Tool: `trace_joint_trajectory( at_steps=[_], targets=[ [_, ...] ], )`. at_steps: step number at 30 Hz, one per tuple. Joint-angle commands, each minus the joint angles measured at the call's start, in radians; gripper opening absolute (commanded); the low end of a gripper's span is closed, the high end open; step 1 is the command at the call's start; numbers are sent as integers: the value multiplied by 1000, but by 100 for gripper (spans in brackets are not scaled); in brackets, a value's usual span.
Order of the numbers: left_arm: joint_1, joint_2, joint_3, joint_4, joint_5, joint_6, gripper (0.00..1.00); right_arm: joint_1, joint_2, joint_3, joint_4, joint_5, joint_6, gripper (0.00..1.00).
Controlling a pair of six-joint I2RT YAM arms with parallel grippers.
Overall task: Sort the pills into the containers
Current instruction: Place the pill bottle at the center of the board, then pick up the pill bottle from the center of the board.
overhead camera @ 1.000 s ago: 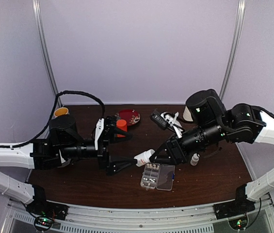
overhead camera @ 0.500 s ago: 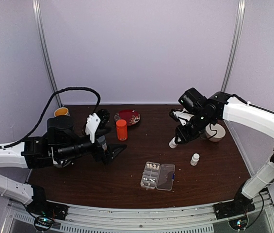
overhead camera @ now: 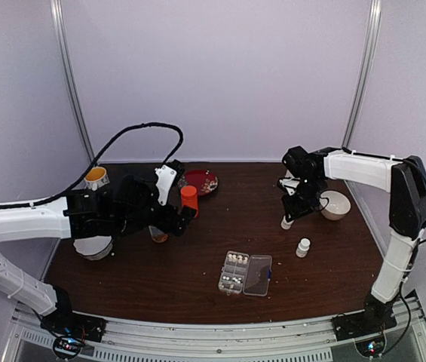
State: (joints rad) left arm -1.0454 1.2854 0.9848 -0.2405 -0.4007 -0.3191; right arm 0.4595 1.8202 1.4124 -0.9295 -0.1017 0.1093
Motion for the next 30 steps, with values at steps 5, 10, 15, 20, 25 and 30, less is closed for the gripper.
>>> trace_joint_trajectory(
  at_steps=[5, 10, 15, 20, 25, 30],
  targets=[
    [86, 179, 224, -203, -80, -39, 98, -13, 61, 69, 13, 58, -37, 31],
    [149, 263, 314, -226, -21, -33, 98, -15, 89, 85, 12, 66, -46, 62],
    [195, 349, 410, -254, 29, -26, 97, -16, 65, 112, -1, 72, -53, 84],
    [226, 423, 485, -266, 65, -22, 95, -15, -43, 91, 26, 44, -39, 85],
    [250, 518, 589, -313, 106, -37, 96, -9, -165, 40, 61, 41, -17, 86],
    [283, 639, 726, -408, 172, -97, 98, 13, -283, 2, 103, 47, 30, 95]
  ],
)
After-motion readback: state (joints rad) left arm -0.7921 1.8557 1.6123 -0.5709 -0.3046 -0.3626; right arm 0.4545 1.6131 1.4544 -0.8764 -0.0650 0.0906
